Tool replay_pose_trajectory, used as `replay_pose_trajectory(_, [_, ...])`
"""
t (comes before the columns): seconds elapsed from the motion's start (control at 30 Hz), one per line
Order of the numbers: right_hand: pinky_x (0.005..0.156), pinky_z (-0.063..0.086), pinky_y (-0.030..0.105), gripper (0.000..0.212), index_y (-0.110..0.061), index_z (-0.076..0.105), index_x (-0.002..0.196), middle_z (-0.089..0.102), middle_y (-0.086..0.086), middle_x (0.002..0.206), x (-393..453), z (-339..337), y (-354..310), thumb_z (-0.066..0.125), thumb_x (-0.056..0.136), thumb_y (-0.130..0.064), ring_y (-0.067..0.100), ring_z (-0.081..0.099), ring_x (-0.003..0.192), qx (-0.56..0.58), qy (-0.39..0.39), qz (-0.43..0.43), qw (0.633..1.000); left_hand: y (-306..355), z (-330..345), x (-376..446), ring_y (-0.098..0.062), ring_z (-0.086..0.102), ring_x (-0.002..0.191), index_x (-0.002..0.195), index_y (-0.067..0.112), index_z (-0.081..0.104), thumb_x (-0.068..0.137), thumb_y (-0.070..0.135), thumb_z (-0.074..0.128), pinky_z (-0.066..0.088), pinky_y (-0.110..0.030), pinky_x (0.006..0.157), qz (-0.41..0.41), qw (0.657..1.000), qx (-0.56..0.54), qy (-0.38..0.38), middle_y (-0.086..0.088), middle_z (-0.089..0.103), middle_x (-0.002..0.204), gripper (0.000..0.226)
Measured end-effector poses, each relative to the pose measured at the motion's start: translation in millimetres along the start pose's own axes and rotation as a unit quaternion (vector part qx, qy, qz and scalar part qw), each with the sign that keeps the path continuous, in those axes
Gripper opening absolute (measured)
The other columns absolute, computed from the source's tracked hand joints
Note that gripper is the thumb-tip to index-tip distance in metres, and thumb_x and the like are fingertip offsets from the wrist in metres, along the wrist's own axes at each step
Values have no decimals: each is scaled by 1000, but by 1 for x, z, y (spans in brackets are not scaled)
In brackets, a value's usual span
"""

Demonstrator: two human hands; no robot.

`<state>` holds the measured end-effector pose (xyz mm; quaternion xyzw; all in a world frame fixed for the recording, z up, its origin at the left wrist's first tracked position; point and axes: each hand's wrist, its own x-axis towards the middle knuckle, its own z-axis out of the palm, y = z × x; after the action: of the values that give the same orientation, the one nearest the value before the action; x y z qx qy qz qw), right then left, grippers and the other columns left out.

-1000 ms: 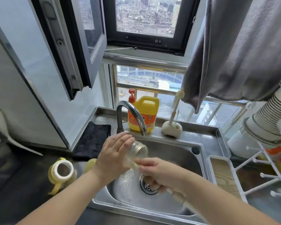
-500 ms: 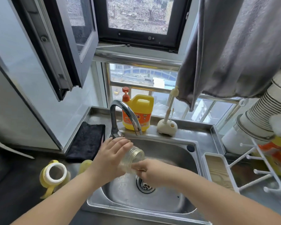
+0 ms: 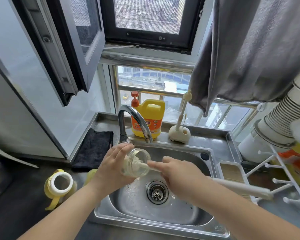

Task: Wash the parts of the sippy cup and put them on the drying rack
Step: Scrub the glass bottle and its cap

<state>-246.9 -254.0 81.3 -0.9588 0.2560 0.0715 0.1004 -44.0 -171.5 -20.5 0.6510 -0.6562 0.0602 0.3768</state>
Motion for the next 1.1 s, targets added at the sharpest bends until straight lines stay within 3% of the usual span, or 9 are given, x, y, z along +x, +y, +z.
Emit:
replay_pose_trajectory(0.2, [46, 20, 30, 79, -44, -3, 148, 37, 1, 91, -11, -18, -7, 40, 93, -7, 24, 42, 73, -114, 15, -32, 993, -5, 3, -3, -15, 50, 116, 125, 16, 47, 50, 43, 87, 38, -28, 101, -56, 998, -22, 7, -2, 56, 124, 89])
replay_pose_trajectory(0.37, [47, 21, 30, 70, -37, 12, 149, 36, 2, 90, -12, -21, -10, 39, 92, -5, 25, 42, 73, -130, 31, -22, 991, 0, 1, -1, -17, 49, 117, 126, 19, 45, 57, 55, 74, 39, -32, 101, -53, 998, -33, 12, -3, 56, 125, 83])
replay_pose_trajectory(0.53, [51, 27, 31, 52, -22, 34, 142, 55, 10, 105, 6, -14, -23, 46, 93, -8, 31, 60, 92, -168, -22, -18, 985, 6, 5, 7, -19, 47, 121, 124, 18, 46, 61, 50, 72, 27, -38, 109, 71, 997, 23, -5, 5, 48, 127, 76])
replay_pose_trajectory(0.67, [67, 38, 32, 48, -31, 42, 136, 57, 8, 110, 16, -3, -19, 45, 93, -9, 28, 57, 91, -113, -103, -9, 988, 7, 8, 1, -18, 46, 122, 123, 19, 47, 67, 52, 66, 26, -46, 106, 110, 992, 64, -15, 6, 48, 127, 69])
replay_pose_trajectory(0.77, [63, 38, 24, 37, -36, 53, 126, 61, 3, 101, 17, -2, -16, 42, 98, -15, 19, 56, 79, 100, -118, -1, 988, 12, 9, -4, -21, 48, 119, 122, 17, 47, 68, 47, 68, 36, -48, 100, 103, 993, 55, 24, 3, 49, 125, 66])
replay_pose_trajectory(0.83, [47, 35, 17, 33, -34, 54, 129, 58, -7, 74, 16, 1, -15, 41, 101, -21, 6, 48, 55, 374, -114, 63, 918, 12, 8, -1, -24, 51, 118, 121, 15, 47, 66, 42, 77, 43, -46, 98, 87, 993, 48, 63, 1, 51, 125, 69])
replay_pose_trajectory(0.93, [35, 21, 13, 27, -35, 54, 121, 39, -12, 47, 14, 1, -22, 40, 102, -22, 2, 28, 38, 648, -144, 131, 737, 9, 4, 9, -27, 51, 121, 123, 14, 46, 77, 53, 70, 42, -47, 101, 76, 991, 59, 97, -3, 50, 128, 65])
replay_pose_trajectory(1.0, [38, 24, 15, 27, -37, 54, 119, 42, -13, 46, 14, 4, -27, 39, 102, -21, 3, 31, 39, 601, -130, 100, 782, 9, 3, 11, -27, 50, 122, 124, 13, 46, 83, 61, 59, 41, -45, 102, 70, 990, 62, 101, -3, 49, 129, 65])
replay_pose_trajectory(1.1, [63, 42, 22, 38, -36, 52, 130, 65, -2, 86, 12, 2, -28, 41, 99, -16, 15, 60, 74, 294, -71, 42, 952, 6, 5, 8, -25, 50, 119, 122, 13, 46, 76, 51, 70, 44, -45, 99, 88, 991, 67, 75, -1, 49, 126, 65])
